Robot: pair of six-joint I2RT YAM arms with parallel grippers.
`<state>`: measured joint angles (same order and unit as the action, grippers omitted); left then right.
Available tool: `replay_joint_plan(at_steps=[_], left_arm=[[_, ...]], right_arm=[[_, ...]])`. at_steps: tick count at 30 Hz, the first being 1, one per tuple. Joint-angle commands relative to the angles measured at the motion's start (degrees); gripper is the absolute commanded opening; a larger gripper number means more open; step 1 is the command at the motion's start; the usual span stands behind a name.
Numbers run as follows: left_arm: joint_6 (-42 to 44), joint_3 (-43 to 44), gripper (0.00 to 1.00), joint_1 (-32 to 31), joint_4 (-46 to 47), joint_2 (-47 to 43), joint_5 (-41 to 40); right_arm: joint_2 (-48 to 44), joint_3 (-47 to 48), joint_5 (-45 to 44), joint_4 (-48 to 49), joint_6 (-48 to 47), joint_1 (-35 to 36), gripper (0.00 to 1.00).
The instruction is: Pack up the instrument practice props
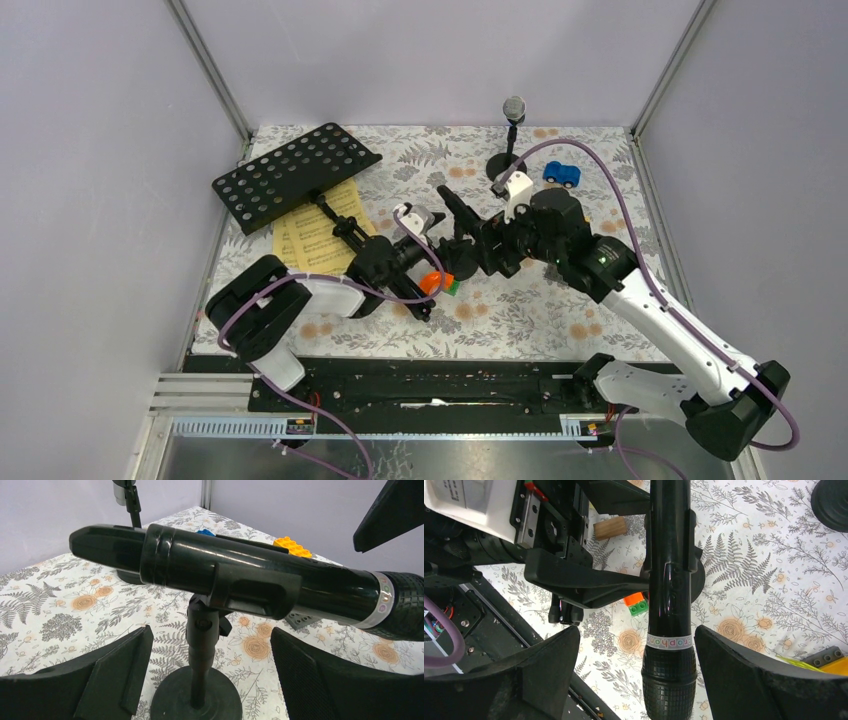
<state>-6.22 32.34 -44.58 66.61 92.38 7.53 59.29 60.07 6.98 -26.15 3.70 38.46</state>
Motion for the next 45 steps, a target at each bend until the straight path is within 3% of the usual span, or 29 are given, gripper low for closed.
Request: replay_joint_plan(at_steps=[1, 11, 22, 30, 36, 37, 40, 43, 45], left_arm=[[1.75, 3.76, 0.9, -0.14, 4.2, 2.27, 1.4], [2.6, 6.59, 0.72, 0.31, 4.04, 5.62, 1.39], [-4.27, 8.71, 0.49, 3.27, 9.58, 8.69, 11.15], [-5.86, 9.26, 0.31, 4.35, 10.24, 9.29, 14.35], [-6.5, 10.41, 0.18, 4.4, 9.34, 10.28, 15.44], [-6.6, 10.46, 0.19, 4.41, 9.35, 10.42, 15.69], [-6.55, 10.49, 0.38, 4.41, 9.11, 10.52, 15.85], [-6.21, 10.51, 0.63, 4.41, 9.02, 10.53, 15.53], [-5.82, 10.82, 0.67, 4.41, 8.71, 10.51, 15.41]], right_arm=[[2.35, 3.64, -1.25, -1.84, -2.06, 0.28, 0.91], [5.99, 3.59, -2.9, -3.47, -5.55, 0.24, 0.88], [11.14, 4.55, -4.69, -0.93, -7.84, 0.21, 0.77], [13.66, 5.05, -4.48, 0.57, -9.36, 0.23, 0.54], [13.14, 4.99, -1.59, 0.66, -9.27, 0.26, 0.25], [13.09, 4.97, -1.43, 0.66, -9.28, 0.18, 0.19], [12.7, 4.9, -0.75, 0.75, -9.29, 0.21, 0.06], [12.29, 4.8, 0.01, 0.75, -9.25, 0.24, 0.03], [12.09, 4.73, 0.26, 0.75, -9.18, 0.26, 0.02]])
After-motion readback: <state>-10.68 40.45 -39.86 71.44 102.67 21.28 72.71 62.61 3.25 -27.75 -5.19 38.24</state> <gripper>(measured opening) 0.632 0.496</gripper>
